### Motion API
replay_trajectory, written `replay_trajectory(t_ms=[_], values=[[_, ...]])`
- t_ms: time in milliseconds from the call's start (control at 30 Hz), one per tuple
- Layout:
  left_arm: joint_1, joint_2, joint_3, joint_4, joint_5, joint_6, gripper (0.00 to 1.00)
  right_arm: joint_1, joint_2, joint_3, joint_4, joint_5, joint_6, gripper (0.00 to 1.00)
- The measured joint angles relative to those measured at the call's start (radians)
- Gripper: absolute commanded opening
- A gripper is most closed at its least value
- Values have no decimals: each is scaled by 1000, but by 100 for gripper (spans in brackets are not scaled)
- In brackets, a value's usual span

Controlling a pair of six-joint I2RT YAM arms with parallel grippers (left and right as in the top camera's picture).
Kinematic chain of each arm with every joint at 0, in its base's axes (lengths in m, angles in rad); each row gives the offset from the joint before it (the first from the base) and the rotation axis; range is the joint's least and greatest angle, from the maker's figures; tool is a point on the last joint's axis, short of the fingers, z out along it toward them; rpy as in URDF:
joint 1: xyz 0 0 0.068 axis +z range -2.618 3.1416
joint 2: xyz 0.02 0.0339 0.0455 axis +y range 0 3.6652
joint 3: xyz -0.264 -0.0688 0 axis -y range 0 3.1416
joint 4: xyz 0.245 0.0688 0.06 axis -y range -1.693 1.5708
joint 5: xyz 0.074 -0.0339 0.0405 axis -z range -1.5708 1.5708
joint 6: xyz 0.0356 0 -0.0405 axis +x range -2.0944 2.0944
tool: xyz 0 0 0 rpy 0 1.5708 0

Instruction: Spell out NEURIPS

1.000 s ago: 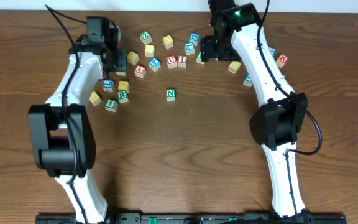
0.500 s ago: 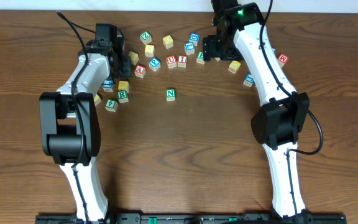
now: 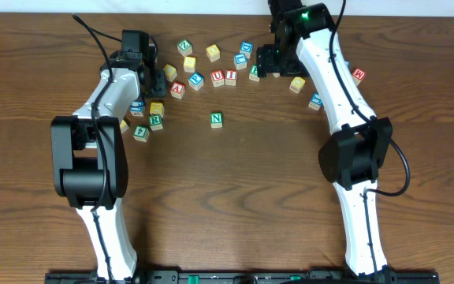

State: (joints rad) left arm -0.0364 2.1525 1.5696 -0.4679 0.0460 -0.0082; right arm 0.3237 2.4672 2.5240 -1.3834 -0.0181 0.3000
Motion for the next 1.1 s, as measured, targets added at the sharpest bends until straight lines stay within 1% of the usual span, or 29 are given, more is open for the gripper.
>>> replay_trajectory(t_ms=[33, 67, 200, 233, 300, 367, 567, 733, 933, 1100], values=[[0, 0, 0, 3, 0, 0, 38, 0, 0, 0, 1, 0, 0, 81], [0, 0, 0, 8, 0, -1, 42, 0, 0, 0, 3, 0, 0, 81], [0, -4, 0, 56, 0, -8, 42, 0, 0, 0, 4, 0, 0, 81], [0, -6, 0, 64, 0, -10, 42, 0, 0, 0, 3, 0, 0, 81], [0, -7, 0, 79, 0, -12, 33, 0, 0, 0, 3, 0, 0, 82], [0, -7, 0, 92, 0, -14, 29, 0, 0, 0, 4, 0, 0, 82], [0, -5, 0, 129, 0, -18, 27, 0, 0, 0, 4, 0, 0, 82], [0, 0, 0, 168, 0, -18, 29, 0, 0, 0, 3, 0, 0, 82], [0, 6, 0, 172, 0, -19, 40, 0, 0, 0, 3, 0, 0, 81], [0, 27, 0, 175, 3, -18, 40, 0, 0, 0, -1, 0, 0, 82]])
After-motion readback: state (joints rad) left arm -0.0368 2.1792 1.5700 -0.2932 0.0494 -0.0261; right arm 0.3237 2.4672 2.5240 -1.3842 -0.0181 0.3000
